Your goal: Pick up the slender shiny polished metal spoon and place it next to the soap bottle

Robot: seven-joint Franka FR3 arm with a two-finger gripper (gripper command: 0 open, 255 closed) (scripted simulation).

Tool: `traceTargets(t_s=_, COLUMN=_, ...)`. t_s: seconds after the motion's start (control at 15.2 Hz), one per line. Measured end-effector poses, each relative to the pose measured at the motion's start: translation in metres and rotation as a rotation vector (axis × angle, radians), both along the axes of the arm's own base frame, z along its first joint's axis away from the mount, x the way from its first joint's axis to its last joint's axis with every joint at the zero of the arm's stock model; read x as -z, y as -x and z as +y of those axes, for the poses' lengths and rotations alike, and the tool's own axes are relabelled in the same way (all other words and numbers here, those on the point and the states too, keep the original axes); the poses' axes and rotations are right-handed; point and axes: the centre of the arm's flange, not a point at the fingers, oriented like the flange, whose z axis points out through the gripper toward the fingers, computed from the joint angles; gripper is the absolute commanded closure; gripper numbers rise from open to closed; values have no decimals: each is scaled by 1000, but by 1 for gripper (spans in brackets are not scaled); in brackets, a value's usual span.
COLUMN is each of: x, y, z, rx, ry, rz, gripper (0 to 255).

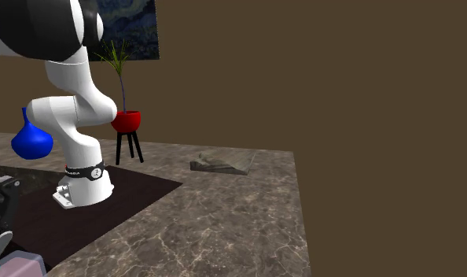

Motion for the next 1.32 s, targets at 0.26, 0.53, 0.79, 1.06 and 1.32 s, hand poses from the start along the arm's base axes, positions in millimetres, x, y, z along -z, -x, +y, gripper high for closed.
traceTargets(t_s=0.26, x=22, y=0, z=-1, rx=0, ry=0, rz=0, gripper=255)
traceTargets(t_s=0.53, x=42, y=0, z=-2, rx=0, ry=0, rz=0, gripper=255)
traceTargets(t_s=0.79, x=64, y=0, z=-1, rx=0, ry=0, rz=0, gripper=255)
traceTargets(t_s=1.06, x=85, y=1, z=-2, rx=0, ry=0, rz=0, gripper=255)
traceTargets(t_s=1.32, x=107, y=0, z=-1, rx=0, ry=0, rz=0, gripper=255)
